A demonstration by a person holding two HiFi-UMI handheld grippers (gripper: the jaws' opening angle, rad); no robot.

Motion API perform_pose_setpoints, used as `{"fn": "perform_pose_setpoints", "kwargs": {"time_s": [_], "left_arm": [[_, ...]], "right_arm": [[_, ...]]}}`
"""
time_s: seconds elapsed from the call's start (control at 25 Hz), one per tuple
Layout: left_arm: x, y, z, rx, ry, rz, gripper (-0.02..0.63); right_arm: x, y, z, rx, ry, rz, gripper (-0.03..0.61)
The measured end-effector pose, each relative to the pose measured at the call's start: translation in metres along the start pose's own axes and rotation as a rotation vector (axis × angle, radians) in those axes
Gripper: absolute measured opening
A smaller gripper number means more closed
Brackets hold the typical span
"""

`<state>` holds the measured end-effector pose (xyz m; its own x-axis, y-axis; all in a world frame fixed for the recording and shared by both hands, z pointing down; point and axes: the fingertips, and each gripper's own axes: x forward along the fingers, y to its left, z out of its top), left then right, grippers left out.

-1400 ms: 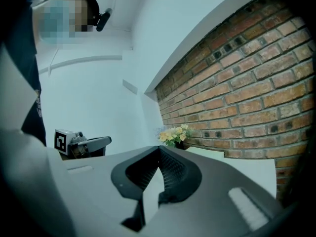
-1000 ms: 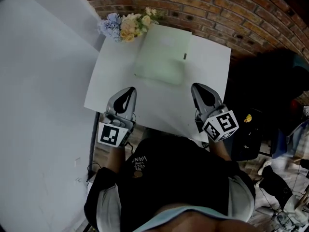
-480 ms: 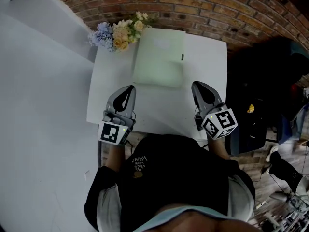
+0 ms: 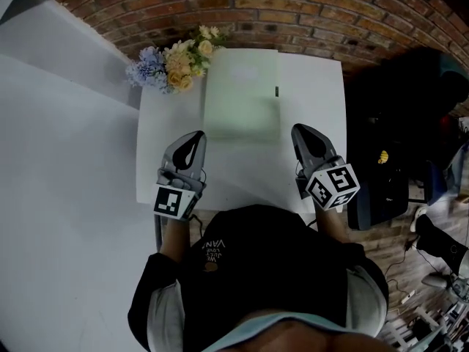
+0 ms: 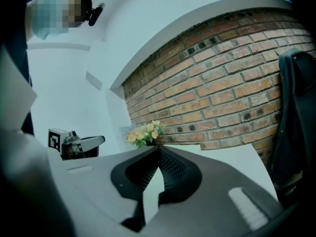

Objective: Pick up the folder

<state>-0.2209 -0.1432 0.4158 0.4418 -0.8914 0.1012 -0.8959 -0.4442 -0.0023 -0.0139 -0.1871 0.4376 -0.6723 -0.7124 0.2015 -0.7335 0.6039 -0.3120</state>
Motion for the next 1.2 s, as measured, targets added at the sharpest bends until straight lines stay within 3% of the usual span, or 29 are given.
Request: {"fn": "perform_pose_setpoints", "kwargs": {"time_s": [0.52, 1.2], "left_arm": [[0.029, 0.021, -0.025, -0.045, 0.028, -0.052, 0.000], [0.049, 0.041, -0.078, -0.092, 0.135, -0.085, 0.000]], "right_arm": [[0.022, -0.019, -0.021, 0.023, 0.029, -0.070, -0.002], [0.050, -0.039, -0.063, 0.035, 0.093, -0.136, -0.002]]}}
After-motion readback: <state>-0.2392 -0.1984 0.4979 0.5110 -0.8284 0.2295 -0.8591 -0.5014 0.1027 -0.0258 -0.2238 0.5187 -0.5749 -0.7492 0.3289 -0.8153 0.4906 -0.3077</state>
